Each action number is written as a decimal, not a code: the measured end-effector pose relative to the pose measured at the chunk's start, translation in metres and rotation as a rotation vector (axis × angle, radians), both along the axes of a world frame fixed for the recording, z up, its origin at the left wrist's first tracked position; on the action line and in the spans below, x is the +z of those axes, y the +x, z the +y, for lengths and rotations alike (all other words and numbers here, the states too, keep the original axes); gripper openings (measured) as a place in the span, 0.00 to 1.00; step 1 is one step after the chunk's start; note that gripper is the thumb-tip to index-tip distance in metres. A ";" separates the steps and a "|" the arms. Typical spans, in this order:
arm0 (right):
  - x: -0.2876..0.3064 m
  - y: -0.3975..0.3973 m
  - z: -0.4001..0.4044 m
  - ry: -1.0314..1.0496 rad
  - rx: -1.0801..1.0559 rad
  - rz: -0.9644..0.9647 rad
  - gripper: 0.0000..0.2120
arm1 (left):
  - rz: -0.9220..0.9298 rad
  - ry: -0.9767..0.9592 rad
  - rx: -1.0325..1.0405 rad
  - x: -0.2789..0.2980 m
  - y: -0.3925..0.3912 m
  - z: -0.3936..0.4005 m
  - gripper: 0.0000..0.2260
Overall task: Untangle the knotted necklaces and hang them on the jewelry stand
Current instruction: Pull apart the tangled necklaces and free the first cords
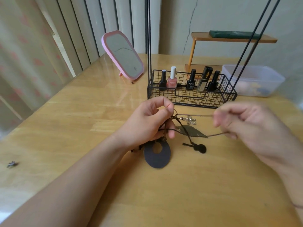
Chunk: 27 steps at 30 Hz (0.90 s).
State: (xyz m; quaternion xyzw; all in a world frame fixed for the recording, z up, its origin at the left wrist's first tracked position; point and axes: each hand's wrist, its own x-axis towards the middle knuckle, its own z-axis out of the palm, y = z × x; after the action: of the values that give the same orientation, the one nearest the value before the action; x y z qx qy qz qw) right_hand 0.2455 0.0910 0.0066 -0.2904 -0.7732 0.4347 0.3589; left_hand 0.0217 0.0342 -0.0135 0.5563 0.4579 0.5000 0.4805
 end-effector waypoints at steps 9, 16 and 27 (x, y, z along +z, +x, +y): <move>0.001 0.024 0.041 -0.889 0.737 0.960 0.23 | 0.011 -0.008 -0.001 0.000 0.000 0.002 0.08; 0.009 0.024 0.016 -0.349 -0.022 0.113 0.32 | 0.095 0.059 0.034 -0.004 -0.001 0.003 0.06; -0.013 -0.030 -0.026 0.179 -0.120 -0.314 0.19 | 0.140 0.114 -0.061 -0.009 0.002 0.002 0.08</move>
State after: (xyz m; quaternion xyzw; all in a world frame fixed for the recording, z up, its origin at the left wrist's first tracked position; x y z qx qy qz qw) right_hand 0.2155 0.0648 -0.0062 -0.3674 -0.8365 0.2914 0.2835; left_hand 0.0239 0.0359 -0.0222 0.6301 0.4441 0.4702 0.4297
